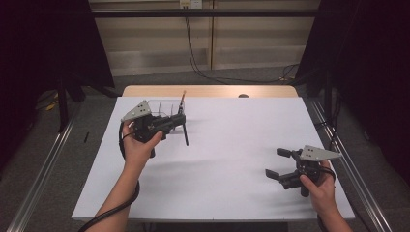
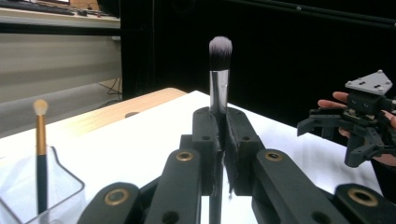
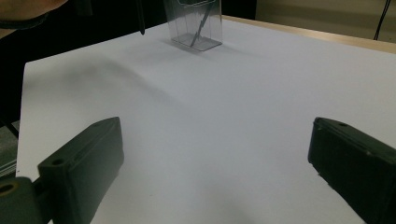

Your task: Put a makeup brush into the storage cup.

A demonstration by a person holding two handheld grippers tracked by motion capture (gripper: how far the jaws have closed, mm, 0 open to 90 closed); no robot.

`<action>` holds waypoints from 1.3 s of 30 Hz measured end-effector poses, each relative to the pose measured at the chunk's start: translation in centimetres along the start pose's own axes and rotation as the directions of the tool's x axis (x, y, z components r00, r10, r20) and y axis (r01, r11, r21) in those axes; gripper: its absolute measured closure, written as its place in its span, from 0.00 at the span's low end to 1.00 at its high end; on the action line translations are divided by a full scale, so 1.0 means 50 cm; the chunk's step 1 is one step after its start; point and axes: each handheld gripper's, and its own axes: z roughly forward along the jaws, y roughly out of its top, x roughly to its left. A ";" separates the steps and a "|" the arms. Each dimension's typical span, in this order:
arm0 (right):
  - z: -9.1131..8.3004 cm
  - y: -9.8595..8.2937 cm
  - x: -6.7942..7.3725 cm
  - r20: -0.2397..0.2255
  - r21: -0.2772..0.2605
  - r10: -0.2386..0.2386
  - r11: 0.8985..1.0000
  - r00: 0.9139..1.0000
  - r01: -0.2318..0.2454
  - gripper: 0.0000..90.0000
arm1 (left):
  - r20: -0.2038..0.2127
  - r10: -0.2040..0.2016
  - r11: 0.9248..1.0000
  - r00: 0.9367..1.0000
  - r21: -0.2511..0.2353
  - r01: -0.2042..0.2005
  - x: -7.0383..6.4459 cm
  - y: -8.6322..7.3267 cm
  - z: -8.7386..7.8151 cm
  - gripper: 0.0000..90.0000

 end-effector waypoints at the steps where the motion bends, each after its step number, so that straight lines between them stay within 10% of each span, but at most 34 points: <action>1: 0.000 -0.001 0.000 0.004 -0.001 0.001 1.000 1.000 -0.001 0.03 | -0.003 0.000 1.000 1.000 0.001 0.000 0.002 0.001 -0.001 0.93; 39: -0.010 -0.012 0.001 0.012 -0.010 0.010 1.000 1.000 -0.009 0.03 | -0.092 0.016 1.000 0.996 -0.009 -0.017 0.049 0.049 -0.037 0.93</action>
